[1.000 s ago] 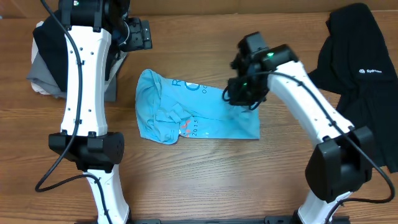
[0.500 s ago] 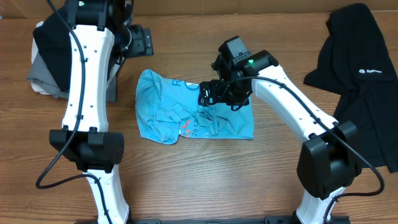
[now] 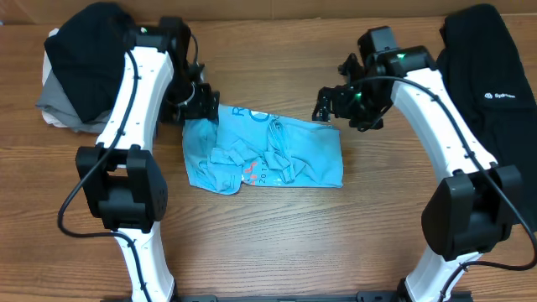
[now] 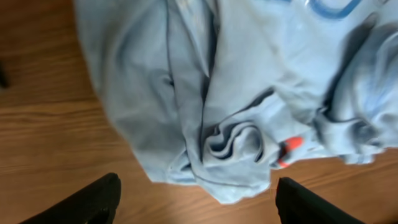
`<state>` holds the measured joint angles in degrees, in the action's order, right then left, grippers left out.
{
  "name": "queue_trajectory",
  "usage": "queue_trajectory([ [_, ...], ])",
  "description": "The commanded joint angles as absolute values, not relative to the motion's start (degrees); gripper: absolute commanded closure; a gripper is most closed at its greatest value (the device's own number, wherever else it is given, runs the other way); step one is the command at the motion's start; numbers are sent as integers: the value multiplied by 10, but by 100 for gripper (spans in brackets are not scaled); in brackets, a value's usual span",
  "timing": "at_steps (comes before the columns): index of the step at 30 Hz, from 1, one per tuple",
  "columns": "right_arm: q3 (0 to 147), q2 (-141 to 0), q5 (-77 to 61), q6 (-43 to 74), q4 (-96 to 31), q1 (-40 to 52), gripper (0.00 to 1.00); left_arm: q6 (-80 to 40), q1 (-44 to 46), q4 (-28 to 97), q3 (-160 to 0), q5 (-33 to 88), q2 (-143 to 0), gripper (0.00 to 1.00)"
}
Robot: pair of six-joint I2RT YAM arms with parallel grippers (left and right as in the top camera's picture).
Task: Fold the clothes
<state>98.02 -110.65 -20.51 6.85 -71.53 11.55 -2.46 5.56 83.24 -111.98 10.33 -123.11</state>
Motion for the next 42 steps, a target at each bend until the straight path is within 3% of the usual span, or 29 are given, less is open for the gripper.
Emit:
queue_trajectory([
  [1, 994, -1087, -193, 41, -713, 118, 0, 29, 49, 811, -1062, 121, -1226, 18],
  [12, 985, -1087, -174, 25, -713, 118, 0, 61, 42, 665, -962, 148, -1226, 16],
  [33, 985, -1088, -150, 25, -715, 118, 0, 67, 4, 606, -896, 61, -1226, 11],
  [42, 985, -1088, -150, 27, -722, 118, 0, 114, 12, 554, -849, 297, -1225, 18],
])
